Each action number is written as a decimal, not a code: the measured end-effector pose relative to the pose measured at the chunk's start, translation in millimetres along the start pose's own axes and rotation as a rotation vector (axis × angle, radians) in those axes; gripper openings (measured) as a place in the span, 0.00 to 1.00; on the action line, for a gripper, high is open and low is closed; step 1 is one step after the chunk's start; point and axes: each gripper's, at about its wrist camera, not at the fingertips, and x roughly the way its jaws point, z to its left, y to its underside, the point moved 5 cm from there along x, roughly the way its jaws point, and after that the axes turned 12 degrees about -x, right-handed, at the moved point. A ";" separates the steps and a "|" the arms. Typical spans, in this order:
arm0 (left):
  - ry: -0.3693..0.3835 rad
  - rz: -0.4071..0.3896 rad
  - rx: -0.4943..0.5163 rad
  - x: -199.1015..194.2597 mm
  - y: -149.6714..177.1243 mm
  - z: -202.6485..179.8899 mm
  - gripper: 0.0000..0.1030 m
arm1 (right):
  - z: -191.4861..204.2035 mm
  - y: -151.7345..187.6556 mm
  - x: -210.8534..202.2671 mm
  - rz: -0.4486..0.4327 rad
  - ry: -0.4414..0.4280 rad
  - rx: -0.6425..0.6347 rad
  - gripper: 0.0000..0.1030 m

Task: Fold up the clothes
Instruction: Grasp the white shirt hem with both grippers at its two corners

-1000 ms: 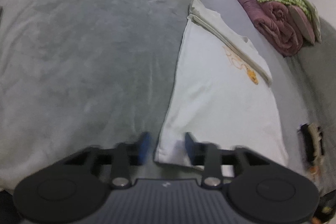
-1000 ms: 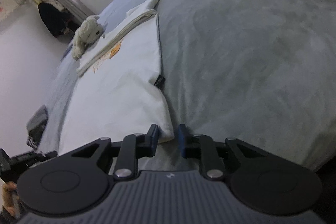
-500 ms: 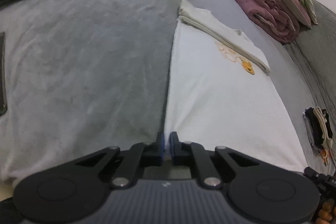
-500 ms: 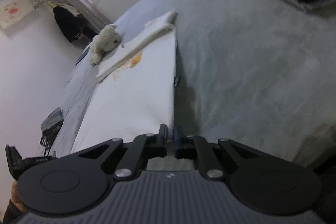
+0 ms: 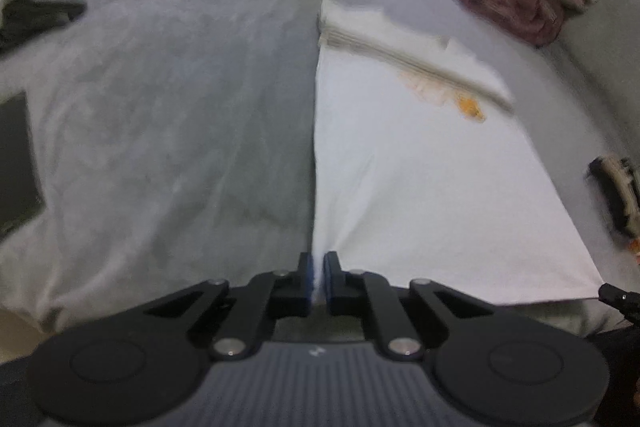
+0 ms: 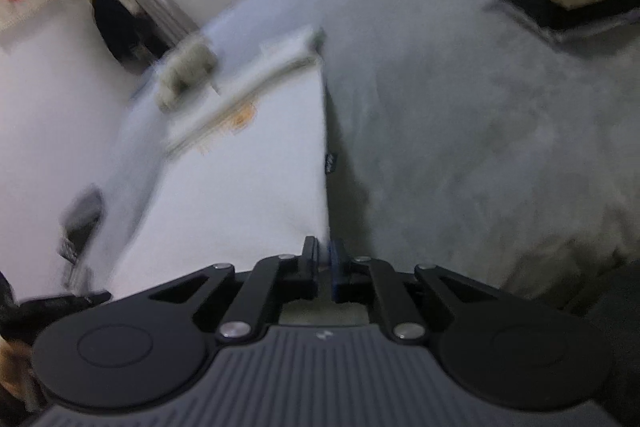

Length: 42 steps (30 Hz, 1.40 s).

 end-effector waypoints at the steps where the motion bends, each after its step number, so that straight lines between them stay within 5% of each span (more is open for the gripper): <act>1: 0.004 0.018 -0.025 4.7 -0.5 2.4 0.06 | 0.0 0.1 3.9 0.009 0.004 0.002 0.07; 13: 0.039 -0.030 -0.172 -4.5 -39.6 -1.2 0.06 | -14.2 -39.8 15.3 -0.029 -0.030 0.061 0.08; 17: 0.028 0.009 -0.146 6.6 -36.5 -2.8 0.07 | -17.8 -45.3 23.7 -0.017 -0.038 0.078 0.10; 20: 0.023 0.048 -0.122 13.0 -24.5 -0.4 0.20 | -21.0 -37.5 28.3 0.010 -0.051 0.097 0.11; 27: 0.001 0.043 -0.029 22.7 -12.4 -8.1 0.27 | -20.2 -34.0 22.2 0.012 -0.051 0.091 0.12; 33: -0.027 0.017 0.041 23.8 -6.0 -14.7 0.33 | -15.5 -29.9 29.8 0.045 -0.006 0.013 0.17; 36: -0.024 0.010 0.054 22.9 -4.5 -16.1 0.37 | -19.0 -30.3 31.7 0.042 0.002 0.030 0.40; 42: -0.021 0.000 0.068 23.4 -1.9 -15.8 0.37 | -20.2 -27.7 38.2 0.062 -0.058 0.079 0.42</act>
